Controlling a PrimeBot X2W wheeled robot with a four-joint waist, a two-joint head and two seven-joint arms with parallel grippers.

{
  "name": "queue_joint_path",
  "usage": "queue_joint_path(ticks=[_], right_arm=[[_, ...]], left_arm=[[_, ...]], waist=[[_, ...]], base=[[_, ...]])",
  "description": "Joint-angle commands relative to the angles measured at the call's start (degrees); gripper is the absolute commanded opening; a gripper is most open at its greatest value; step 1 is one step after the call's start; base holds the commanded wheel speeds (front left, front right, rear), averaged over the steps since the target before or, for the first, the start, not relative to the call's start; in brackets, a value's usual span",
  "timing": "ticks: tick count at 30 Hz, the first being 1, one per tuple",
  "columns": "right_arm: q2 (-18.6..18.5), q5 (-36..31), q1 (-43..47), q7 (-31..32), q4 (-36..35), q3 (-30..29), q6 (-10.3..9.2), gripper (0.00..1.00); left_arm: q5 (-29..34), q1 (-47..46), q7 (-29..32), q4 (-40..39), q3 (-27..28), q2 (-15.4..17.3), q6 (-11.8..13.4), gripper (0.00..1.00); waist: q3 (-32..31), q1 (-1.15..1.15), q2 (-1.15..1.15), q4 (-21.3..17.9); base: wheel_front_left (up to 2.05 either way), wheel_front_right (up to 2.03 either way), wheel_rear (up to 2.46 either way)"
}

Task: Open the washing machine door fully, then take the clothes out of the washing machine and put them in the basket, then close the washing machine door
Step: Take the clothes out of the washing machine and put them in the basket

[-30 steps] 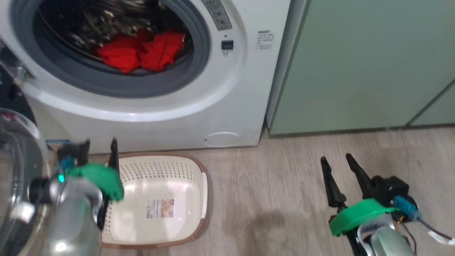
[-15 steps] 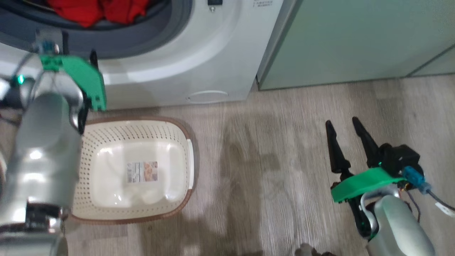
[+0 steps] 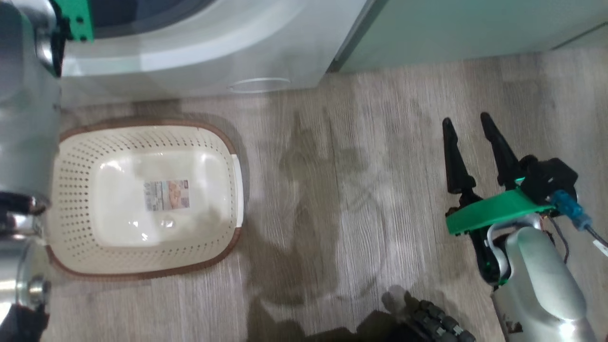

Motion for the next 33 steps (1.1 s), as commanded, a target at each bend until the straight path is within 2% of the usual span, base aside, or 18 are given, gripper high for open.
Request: queue_joint_path(ticks=[1,16,22,27,28,30,33], right_arm=[[0.40,-0.54,0.18,-0.54,-1.80,0.72,-0.04,1.00],[0.95,-0.58,-1.54,-0.54,-2.80,0.38,-0.04,1.00],[0.99,-0.57,-2.07,-0.54,-2.91,0.10,-0.04,1.00],[1.02,-0.73,-2.69,-0.54,-2.99,0.15,-0.04,1.00],[1.03,-0.73,-2.79,-0.54,-2.98,0.18,-0.04,1.00],[1.03,-0.70,-2.89,-0.54,-2.95,0.12,-0.04,1.00],[0.94,-0.73,-2.73,-0.54,-2.96,-0.37,-0.04,1.00]], left_arm=[[0.79,-2.98,0.38,-1.37,0.29,2.52,0.60,1.00],[1.64,-13.45,0.64,5.41,-1.74,4.87,2.63,1.00],[2.29,-15.16,3.46,10.16,-3.39,5.14,2.10,1.00],[1.65,-15.51,3.12,12.50,-3.67,4.84,1.96,1.00],[1.59,-15.41,2.70,12.79,-3.76,4.90,2.04,0.84],[1.44,-15.22,1.66,13.24,-4.00,4.87,1.81,0.00],[1.01,-14.85,-0.43,13.67,-4.18,4.52,1.60,0.00]], waist=[[1.77,0.00,0.00,-0.63],[7.76,0.00,0.00,-2.09],[8.93,0.00,0.00,-2.04],[9.56,0.00,0.00,-2.27],[9.63,0.00,0.00,-2.32],[9.70,0.00,0.00,-2.31],[9.57,0.00,0.00,-1.92]], base=[[0.00,0.00,0.00],[0.00,0.00,0.00],[0.00,0.00,0.00],[0.00,0.00,0.00],[0.00,0.00,0.00],[0.00,0.00,0.00],[0.00,0.00,0.00]])
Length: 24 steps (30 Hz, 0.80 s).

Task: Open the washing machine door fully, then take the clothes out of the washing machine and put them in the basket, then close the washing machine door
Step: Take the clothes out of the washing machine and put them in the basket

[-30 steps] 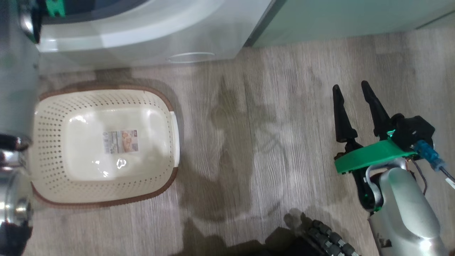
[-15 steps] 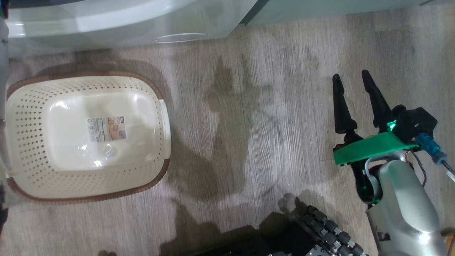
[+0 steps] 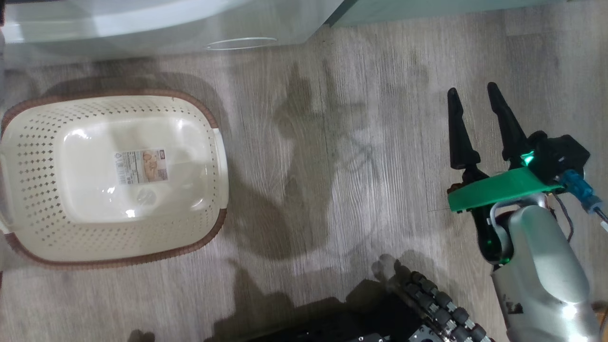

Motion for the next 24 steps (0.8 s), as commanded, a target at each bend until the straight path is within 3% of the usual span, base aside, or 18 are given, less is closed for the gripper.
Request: queue_joint_path(ticks=[1,13,24], right_arm=[[0.14,-0.30,1.51,-0.52,-1.50,0.21,-0.04,1.00],[-0.64,-0.40,4.17,-0.52,-0.36,-0.85,-0.04,1.00],[-1.68,-0.09,8.46,-0.52,1.64,0.02,-0.04,1.00]], left_arm=[[-0.59,-0.01,-1.63,-0.45,-0.05,1.60,-0.31,0.00],[-3.34,6.80,-14.51,0.59,0.37,-1.32,0.80,0.00],[-4.71,17.83,-21.47,1.51,-1.08,-6.11,-0.82,0.00]], waist=[[-0.33,0.00,0.00,0.52],[-8.42,0.00,0.00,3.48],[-18.55,0.00,0.00,5.81]], base=[[0.00,0.00,0.00],[0.00,0.00,0.00],[0.00,0.00,0.00]])
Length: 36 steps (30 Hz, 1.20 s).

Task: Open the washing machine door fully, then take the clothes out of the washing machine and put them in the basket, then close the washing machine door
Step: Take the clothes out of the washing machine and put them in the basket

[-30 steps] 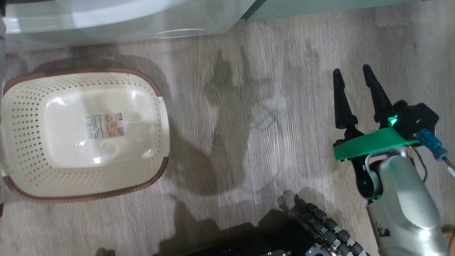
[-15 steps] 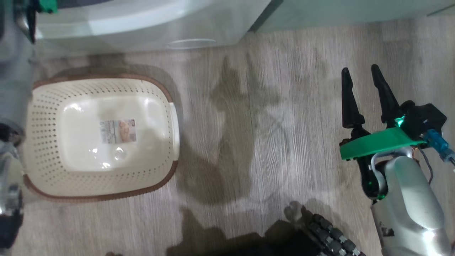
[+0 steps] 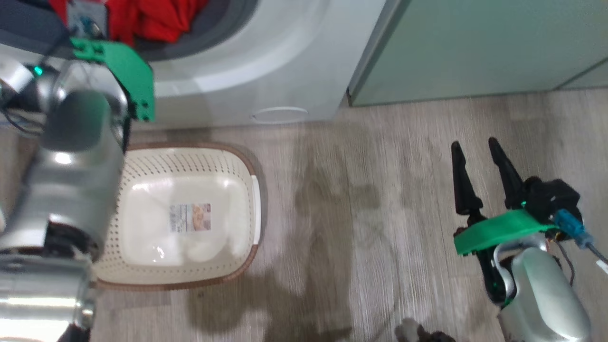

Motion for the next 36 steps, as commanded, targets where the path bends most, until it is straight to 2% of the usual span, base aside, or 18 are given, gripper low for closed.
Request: queue_joint_path(ticks=[1,4,7,12,19,29,36], right_arm=[[-0.68,-0.02,1.62,-0.36,-1.24,1.33,-0.04,1.00],[-0.77,0.17,2.68,-0.36,-0.89,1.73,-0.04,1.00],[-0.75,0.29,3.62,-0.36,-0.64,1.87,-0.04,1.00],[-0.73,0.48,5.01,-0.36,-0.21,2.33,-0.04,1.00],[-0.74,0.78,6.78,-0.36,0.05,2.56,-0.04,1.00],[-0.63,1.10,7.66,-0.36,0.51,2.61,-0.04,1.00],[-0.79,1.33,6.93,-0.36,0.26,3.20,-0.04,1.00]], left_arm=[[-0.82,-0.04,-1.13,-1.32,0.70,1.59,-0.32,0.00],[-1.76,2.52,-3.28,-1.37,0.95,1.10,-1.12,0.00],[-4.38,4.91,-5.77,-1.86,2.51,0.28,-3.87,0.00],[-7.06,8.47,-9.70,-3.39,4.01,-0.13,-5.99,0.00],[-8.84,15.96,-10.55,-4.38,3.21,-0.38,-9.15,0.00],[-11.73,26.79,-9.01,-5.66,-0.33,-1.66,-10.10,0.00],[-16.60,32.88,-2.96,-8.85,-6.07,-2.68,-10.13,0.00]], waist=[[-2.79,0.00,0.00,1.18],[-4.91,0.00,0.00,1.73],[-6.60,0.00,0.00,2.28],[-8.97,0.00,0.00,2.83],[-11.36,0.00,0.00,3.15],[-12.72,0.00,0.00,4.00],[-11.87,0.00,0.00,3.75]], base=[[0.00,0.00,0.00],[0.00,0.00,0.00],[0.00,0.00,0.00],[0.00,0.00,0.00],[0.00,0.00,0.00],[0.00,0.00,0.00],[0.00,0.00,0.00]])
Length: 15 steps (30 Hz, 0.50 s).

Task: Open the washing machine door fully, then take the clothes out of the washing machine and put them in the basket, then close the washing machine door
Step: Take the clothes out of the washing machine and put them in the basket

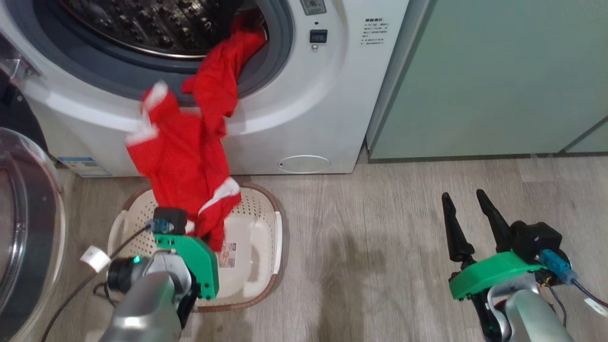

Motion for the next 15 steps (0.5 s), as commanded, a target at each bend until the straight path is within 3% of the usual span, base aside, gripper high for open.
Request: queue_joint_path(ticks=[1,8,15], right_arm=[[-0.59,0.24,-0.66,-0.36,-1.70,1.49,-0.04,1.00],[-1.28,0.31,-1.91,-0.36,-2.28,1.35,-0.04,1.00],[-1.77,0.11,-3.63,-0.36,-3.11,0.82,-0.04,1.00]], left_arm=[[-0.81,-0.13,0.40,-1.56,0.84,1.34,-0.03,0.00],[-4.53,1.17,3.17,-2.00,-0.70,3.88,-0.04,0.00],[-6.06,-2.43,1.24,1.38,-0.01,5.34,-0.04,0.00]], waist=[[0.51,0.00,0.00,-0.19],[3.27,0.00,0.00,-1.25],[7.37,0.00,0.00,-2.23]], base=[[0.00,0.00,0.00],[0.00,0.00,0.00],[0.00,0.00,0.00]])
